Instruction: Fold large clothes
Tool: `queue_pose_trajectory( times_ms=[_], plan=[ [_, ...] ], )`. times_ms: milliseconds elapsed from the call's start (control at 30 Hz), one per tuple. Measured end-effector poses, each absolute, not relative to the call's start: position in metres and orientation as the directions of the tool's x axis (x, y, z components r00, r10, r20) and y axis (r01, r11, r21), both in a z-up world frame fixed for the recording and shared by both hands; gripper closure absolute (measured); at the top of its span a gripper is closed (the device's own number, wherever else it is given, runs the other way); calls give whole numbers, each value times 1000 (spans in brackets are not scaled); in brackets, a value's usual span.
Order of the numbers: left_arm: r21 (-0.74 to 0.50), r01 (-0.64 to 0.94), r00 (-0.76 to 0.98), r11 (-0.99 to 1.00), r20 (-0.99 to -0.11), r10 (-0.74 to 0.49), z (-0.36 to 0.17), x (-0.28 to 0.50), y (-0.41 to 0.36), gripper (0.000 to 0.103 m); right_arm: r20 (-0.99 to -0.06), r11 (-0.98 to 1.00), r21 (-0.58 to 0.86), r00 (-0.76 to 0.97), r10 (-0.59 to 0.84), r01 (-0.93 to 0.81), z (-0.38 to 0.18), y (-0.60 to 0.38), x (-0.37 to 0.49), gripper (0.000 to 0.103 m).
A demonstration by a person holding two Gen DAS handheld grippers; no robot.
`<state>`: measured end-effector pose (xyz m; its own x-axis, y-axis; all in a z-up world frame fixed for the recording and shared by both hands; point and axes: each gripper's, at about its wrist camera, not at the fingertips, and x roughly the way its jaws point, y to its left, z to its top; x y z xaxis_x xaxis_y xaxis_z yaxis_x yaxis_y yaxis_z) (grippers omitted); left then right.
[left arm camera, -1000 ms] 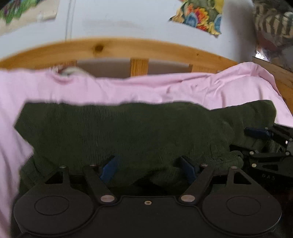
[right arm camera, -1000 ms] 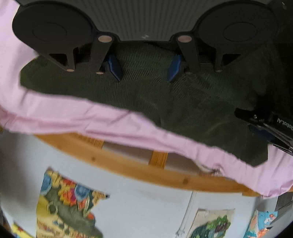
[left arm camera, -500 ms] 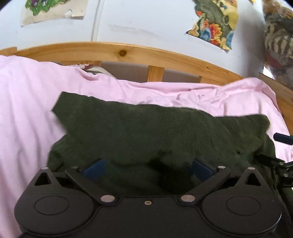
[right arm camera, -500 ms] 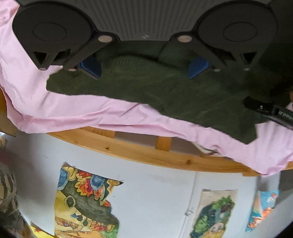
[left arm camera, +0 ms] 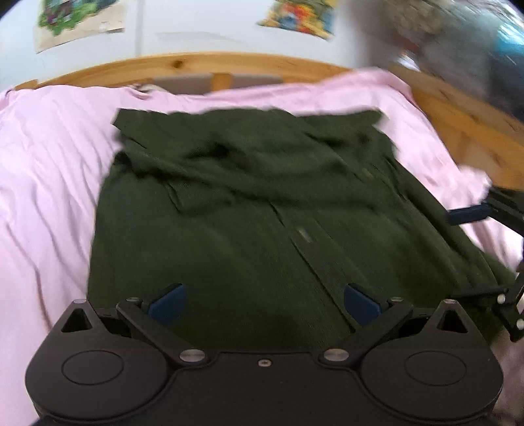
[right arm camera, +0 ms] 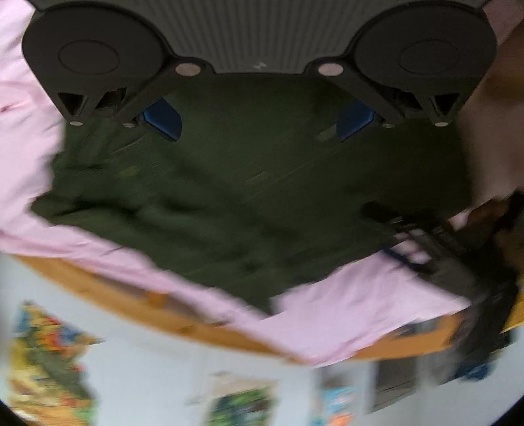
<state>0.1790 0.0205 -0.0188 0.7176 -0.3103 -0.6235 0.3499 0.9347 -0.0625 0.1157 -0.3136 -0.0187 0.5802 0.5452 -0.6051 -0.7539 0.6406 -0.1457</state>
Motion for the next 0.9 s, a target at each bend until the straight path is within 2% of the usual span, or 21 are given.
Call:
queue_pose_trajectory(
  times_ms=[167, 267, 333, 400, 600, 767, 900],
  plan=[
    [-27, 468, 646, 884, -672, -362, -28, 122, 7, 1, -667, 541, -173, 502, 550, -823, -44, -301, 66, 0],
    [30, 527, 605, 850, -716, -350, -40, 104, -2, 1, -726, 562, -234, 527, 442, -793, -68, -292, 61, 0],
    [81, 557, 592, 826, -736, -328, -49, 96, -8, 1, -725, 556, -315, 573, 383, -769, -76, -286, 60, 0],
    [126, 583, 585, 803, -751, -307, -57, 92, -12, 1, -705, 566, -317, 588, 396, -761, -73, -285, 63, 0],
    [184, 602, 587, 777, -762, -274, -69, 94, -24, 1, -639, 683, -172, 608, 471, -709, -66, -303, 95, 0],
    [233, 600, 613, 765, -749, -253, -67, 95, -30, 1, -535, 783, 95, 632, 561, -615, -46, -336, 129, 0],
    [315, 611, 641, 726, -736, -220, -67, 96, -39, 1, -524, 801, 226, 623, 580, -555, -45, -358, 142, 0]
  ],
)
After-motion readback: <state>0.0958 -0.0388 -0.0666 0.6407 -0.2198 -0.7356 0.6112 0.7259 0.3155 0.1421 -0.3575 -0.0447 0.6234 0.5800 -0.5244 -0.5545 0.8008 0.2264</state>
